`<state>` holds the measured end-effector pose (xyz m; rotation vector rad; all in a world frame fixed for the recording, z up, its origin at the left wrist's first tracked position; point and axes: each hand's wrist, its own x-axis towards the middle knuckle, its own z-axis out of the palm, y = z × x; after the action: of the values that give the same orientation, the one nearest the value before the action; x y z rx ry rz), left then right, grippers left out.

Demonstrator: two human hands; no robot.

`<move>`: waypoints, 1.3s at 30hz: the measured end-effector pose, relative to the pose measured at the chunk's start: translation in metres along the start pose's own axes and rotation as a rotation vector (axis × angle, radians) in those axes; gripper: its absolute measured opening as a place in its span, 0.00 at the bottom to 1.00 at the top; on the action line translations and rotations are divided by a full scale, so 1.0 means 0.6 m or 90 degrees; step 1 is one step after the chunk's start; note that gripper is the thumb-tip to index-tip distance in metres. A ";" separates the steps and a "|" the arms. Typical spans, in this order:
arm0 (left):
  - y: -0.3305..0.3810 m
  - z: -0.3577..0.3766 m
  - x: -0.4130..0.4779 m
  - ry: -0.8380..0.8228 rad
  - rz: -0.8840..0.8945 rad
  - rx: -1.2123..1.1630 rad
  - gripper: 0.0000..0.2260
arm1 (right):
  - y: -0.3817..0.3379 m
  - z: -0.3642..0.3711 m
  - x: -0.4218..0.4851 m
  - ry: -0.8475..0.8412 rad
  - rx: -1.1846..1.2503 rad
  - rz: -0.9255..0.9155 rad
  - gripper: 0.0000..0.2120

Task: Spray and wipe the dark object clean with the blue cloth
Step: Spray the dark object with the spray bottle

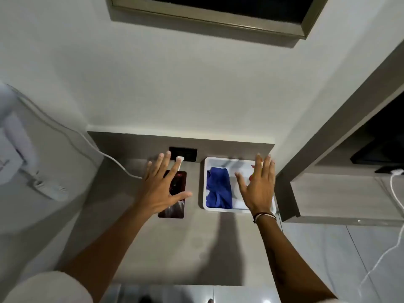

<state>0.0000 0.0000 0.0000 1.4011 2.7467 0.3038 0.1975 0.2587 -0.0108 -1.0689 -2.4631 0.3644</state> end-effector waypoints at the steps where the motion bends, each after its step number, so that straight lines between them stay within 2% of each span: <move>1: -0.001 0.006 -0.001 -0.029 -0.001 -0.003 0.52 | 0.009 0.003 0.003 -0.014 0.041 0.046 0.42; 4: -0.009 0.026 -0.005 -0.035 -0.012 -0.020 0.51 | 0.036 0.020 0.007 -0.086 0.203 0.175 0.43; 7: -0.011 0.031 -0.008 -0.023 0.010 -0.034 0.53 | 0.038 0.044 -0.004 -0.070 0.321 0.261 0.41; 11: -0.014 0.017 -0.006 -0.029 0.042 -0.062 0.56 | 0.052 0.072 -0.003 -0.033 0.354 0.256 0.32; 14: -0.012 0.005 -0.003 -0.079 0.026 -0.119 0.54 | 0.065 0.087 0.010 -0.020 0.337 0.235 0.26; 18: -0.022 -0.018 0.004 -0.088 0.004 -0.127 0.49 | 0.079 0.083 0.021 -0.011 0.310 0.173 0.24; 20: -0.039 -0.027 -0.007 -0.088 -0.019 -0.186 0.49 | 0.082 0.067 0.021 0.018 0.317 0.141 0.25; 23: -0.074 -0.030 -0.034 -0.069 -0.043 -0.304 0.48 | 0.071 0.030 0.017 0.062 0.355 0.106 0.24; 26: -0.106 -0.029 -0.050 -0.064 -0.046 -0.347 0.49 | 0.036 -0.018 -0.015 0.101 0.438 0.147 0.25; 28: -0.123 -0.029 -0.054 -0.063 -0.033 -0.343 0.49 | 0.000 -0.045 -0.052 0.108 0.505 0.168 0.19; 29: -0.132 -0.029 -0.057 -0.067 -0.025 -0.347 0.49 | -0.024 -0.056 -0.075 0.095 0.545 0.165 0.17; 31: -0.141 -0.030 -0.062 -0.071 -0.016 -0.375 0.49 | -0.069 -0.067 -0.113 0.034 0.645 0.166 0.20; 34: -0.146 -0.029 -0.070 -0.091 -0.021 -0.428 0.48 | -0.121 -0.040 -0.153 -0.137 0.758 0.196 0.21; 37: -0.142 -0.032 -0.071 -0.092 -0.027 -0.434 0.47 | -0.163 -0.005 -0.185 -0.336 0.713 0.147 0.21; 39: -0.139 -0.034 -0.071 -0.095 -0.036 -0.417 0.48 | -0.187 0.007 -0.192 -0.426 0.675 0.092 0.22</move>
<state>-0.0442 -0.0851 0.0018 1.1038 2.2406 0.9438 0.1953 0.0983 -0.0017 -0.6703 -2.0750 2.0408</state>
